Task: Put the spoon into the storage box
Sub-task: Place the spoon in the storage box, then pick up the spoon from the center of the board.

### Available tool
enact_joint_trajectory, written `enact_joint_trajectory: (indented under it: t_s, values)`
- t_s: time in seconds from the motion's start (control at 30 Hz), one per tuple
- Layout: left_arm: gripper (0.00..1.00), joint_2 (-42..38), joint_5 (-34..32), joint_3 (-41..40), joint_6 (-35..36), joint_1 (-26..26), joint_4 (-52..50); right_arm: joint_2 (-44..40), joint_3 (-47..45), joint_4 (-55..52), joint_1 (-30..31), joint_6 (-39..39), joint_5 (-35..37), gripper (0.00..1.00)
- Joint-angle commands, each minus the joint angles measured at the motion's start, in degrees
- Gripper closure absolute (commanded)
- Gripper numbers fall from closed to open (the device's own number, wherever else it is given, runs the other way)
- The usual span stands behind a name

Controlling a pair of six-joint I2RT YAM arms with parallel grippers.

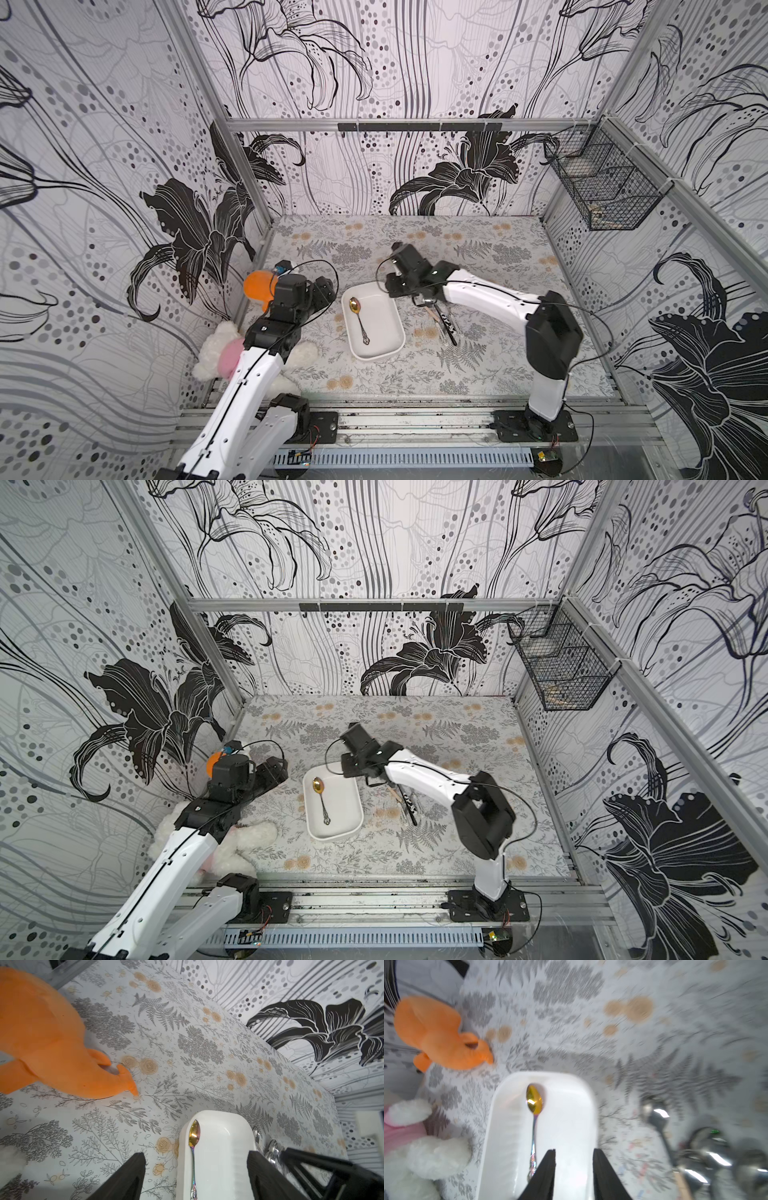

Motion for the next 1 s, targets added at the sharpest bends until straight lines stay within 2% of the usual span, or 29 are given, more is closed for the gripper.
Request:
enact_joint_trajectory:
  t_s: [0.0, 0.07, 0.2, 0.33, 0.47, 0.63, 0.77, 0.97]
  values:
    - [0.18, 5.1, -10.2, 7.8, -2.9, -12.1, 1.3, -4.3, -8.7, 5.1, -7.1, -2.5, 3.0, 0.65]
    - [0.19, 11.6, -14.9, 12.5, -4.8, -20.7, 0.8, -6.4, -13.5, 7.2, -11.7, -2.6, 2.6, 0.65]
    - [0.2, 27.0, -18.7, 23.4, -6.9, -32.8, 0.9, -9.7, -21.0, 11.4, -18.4, -2.1, 2.1, 0.65]
    - [0.21, 43.9, -18.7, 35.6, -8.2, -40.2, -0.1, -10.2, -24.3, 12.7, -21.7, -3.0, 5.7, 0.65]
    - [0.26, 57.5, -16.3, 45.7, -9.3, -42.0, -2.8, -10.8, -26.9, 14.1, -22.6, -3.0, 8.2, 0.65]
    - [0.26, 65.6, -15.3, 50.0, -10.2, -42.0, -3.2, -11.0, -29.4, 15.3, -22.8, -2.2, 10.5, 0.65]
    - [0.26, 69.0, -16.3, 51.2, -11.6, -41.9, -5.0, -10.5, -29.4, 15.2, -22.9, -1.9, 11.4, 0.65]
    - [0.3, 67.4, -17.1, 46.0, -13.9, -40.5, -2.2, -9.5, -29.4, 15.4, -22.9, -1.6, 11.3, 0.65]
